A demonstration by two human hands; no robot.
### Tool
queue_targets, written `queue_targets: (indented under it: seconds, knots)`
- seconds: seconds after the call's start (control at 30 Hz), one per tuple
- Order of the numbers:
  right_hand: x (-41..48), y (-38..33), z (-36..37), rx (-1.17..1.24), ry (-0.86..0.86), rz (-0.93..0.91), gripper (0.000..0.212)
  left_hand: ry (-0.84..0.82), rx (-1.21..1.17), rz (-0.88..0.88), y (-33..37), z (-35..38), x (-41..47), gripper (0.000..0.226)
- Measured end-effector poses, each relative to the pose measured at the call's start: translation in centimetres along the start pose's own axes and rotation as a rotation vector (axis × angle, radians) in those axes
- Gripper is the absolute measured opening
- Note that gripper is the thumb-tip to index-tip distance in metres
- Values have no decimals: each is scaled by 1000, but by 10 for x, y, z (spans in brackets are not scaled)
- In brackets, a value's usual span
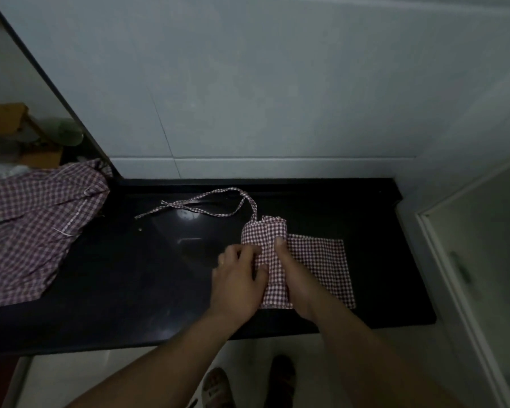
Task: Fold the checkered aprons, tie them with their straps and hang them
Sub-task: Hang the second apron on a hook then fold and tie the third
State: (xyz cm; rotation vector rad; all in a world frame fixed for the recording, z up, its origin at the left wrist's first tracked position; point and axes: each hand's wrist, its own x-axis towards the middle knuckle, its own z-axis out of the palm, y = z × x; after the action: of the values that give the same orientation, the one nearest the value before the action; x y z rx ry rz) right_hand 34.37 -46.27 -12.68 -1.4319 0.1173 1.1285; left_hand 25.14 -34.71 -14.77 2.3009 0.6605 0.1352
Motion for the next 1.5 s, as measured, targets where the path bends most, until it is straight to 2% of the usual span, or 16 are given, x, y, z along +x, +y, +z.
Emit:
queue_targets:
  seconds: [0.1,0.23,0.33,0.4,0.5,0.57,0.7,0.8,0.9,0.97,1.07,1.17,1.27,1.33,1.37,1.5]
  knots:
    - [-1,5,-11,-218,101,-11,32,-1,-48,-42,1,14,1,31]
    - [11,14,-19,-499,208,-32,37,25,-245,-269,-1,18,9,44]
    - [15,22,-21,-773,515,-153,48,-10,-219,-354,-5,19,15,56]
    - [10,28,-21,-923,692,-268,55,-49,-188,-380,-5,19,20,46]
    - [13,37,-24,-964,658,-437,27,-127,-117,-445,-4,15,29,32]
    - [18,37,-24,-954,599,-428,13,-146,-109,-468,-8,12,32,29]
    - [23,33,-17,-1052,590,-517,10,-138,-125,-516,-15,4,29,24]
    - [28,32,-9,-1102,555,-485,8,-131,-130,-527,-16,-1,26,25]
    - [30,31,-2,-1210,595,-535,17,-135,-157,-546,-18,-6,30,28]
    - [28,28,2,-1106,501,-494,25,-131,-258,-563,-18,-10,32,28]
    - [30,18,2,-779,341,-282,23,-66,-527,-553,-13,-19,29,23]
    - [25,9,2,-365,172,-88,28,-86,-732,-417,7,-26,24,35]
    - [7,-3,-3,13,68,107,43,-142,-704,-244,28,-15,12,31]
    - [1,-10,-12,65,108,134,35,-114,-546,-128,32,5,5,19]
    - [1,-9,-19,8,195,138,33,-88,-486,-97,33,16,2,19]
    - [6,2,-52,-92,502,47,49,23,-213,8,31,53,1,25]
